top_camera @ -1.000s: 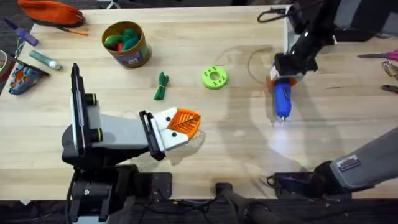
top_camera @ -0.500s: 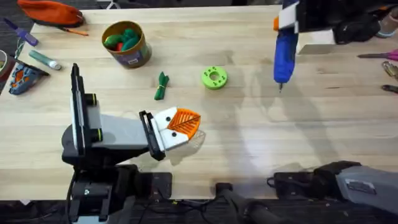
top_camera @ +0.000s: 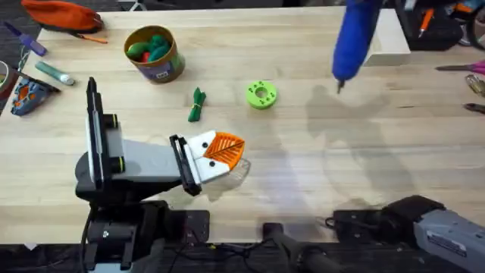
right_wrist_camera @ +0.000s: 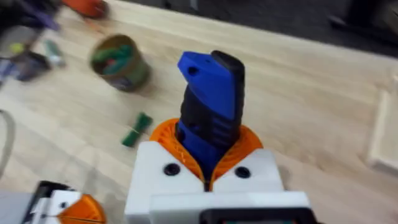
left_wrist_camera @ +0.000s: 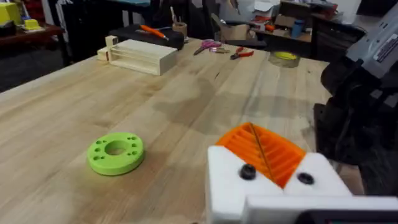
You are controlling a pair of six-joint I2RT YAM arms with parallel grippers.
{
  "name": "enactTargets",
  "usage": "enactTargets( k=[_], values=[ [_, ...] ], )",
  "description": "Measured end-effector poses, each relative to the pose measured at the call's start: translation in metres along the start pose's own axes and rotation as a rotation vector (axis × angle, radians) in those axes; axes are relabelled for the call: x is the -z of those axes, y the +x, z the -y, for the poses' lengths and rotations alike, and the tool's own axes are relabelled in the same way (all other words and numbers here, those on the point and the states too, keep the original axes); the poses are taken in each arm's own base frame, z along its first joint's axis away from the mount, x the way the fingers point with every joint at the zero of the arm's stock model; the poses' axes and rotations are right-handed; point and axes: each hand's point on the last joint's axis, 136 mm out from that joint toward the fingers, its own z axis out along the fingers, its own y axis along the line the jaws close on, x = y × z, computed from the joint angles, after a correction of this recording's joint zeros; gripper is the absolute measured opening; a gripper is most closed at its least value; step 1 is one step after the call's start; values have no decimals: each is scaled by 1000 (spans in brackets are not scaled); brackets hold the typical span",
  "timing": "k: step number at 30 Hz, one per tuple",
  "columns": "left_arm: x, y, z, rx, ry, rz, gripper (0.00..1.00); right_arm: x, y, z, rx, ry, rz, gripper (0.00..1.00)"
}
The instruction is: Pick up the gripper from the table and insert it into the empty holder that is missing its gripper. Then pick up a screw, insert it into the mounting hole, and use the screwdriver to tighten it. Finally, clean up the table by picking up the vegetable and placing it into the bucket.
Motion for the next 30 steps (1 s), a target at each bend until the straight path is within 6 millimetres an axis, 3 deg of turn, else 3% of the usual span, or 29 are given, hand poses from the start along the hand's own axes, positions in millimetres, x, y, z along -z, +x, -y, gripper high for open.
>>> enactTargets(
  k=[6,13,23,30],
  values=[
    [0,0,0,0,0,0,6,18,-38,-46,69,-242,165,22],
    [0,0,0,0,0,0,6,34,-62,-90,197,-486,312,22],
    [0,0,0,0,0,0,6,13,-40,-127,335,-718,455,22],
    [0,0,0,0,0,0,6,-2,-16,-153,367,-896,430,22]
  ],
)
